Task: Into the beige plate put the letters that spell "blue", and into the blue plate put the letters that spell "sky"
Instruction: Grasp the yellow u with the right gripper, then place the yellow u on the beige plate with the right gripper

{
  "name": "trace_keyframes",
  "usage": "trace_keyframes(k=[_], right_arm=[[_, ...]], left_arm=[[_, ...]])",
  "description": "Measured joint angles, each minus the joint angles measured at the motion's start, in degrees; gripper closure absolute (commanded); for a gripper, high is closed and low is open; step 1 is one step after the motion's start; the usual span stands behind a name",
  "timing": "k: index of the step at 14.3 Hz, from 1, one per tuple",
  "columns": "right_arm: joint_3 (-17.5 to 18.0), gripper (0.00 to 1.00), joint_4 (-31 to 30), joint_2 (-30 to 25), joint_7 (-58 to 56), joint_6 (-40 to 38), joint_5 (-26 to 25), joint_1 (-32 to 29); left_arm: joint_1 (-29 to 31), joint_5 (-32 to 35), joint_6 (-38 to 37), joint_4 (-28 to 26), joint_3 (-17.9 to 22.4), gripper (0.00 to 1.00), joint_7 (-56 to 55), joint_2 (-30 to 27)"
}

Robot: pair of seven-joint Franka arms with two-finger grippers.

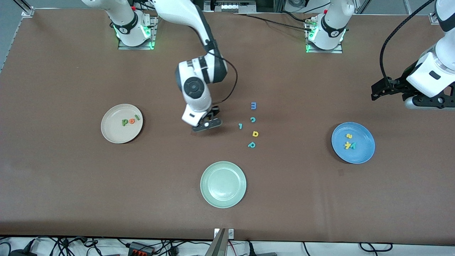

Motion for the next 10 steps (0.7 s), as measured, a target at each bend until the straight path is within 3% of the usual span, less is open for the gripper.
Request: trace_keyframes(k=[4,10], right_arm=[[-10.4,0.85,-1.6,0.0,-14.9,-9.3,-0.1,-2.3],[-14.7,0.85,-9.4,0.0,-33.9,-13.2,-0.1,-11.2]], left_arm=[[0.0,0.0,0.0,0.0,0.0,0.0,0.0,0.0],[0.0,0.0,-0.3,0.0,0.0,0.0,0.0,0.0]])
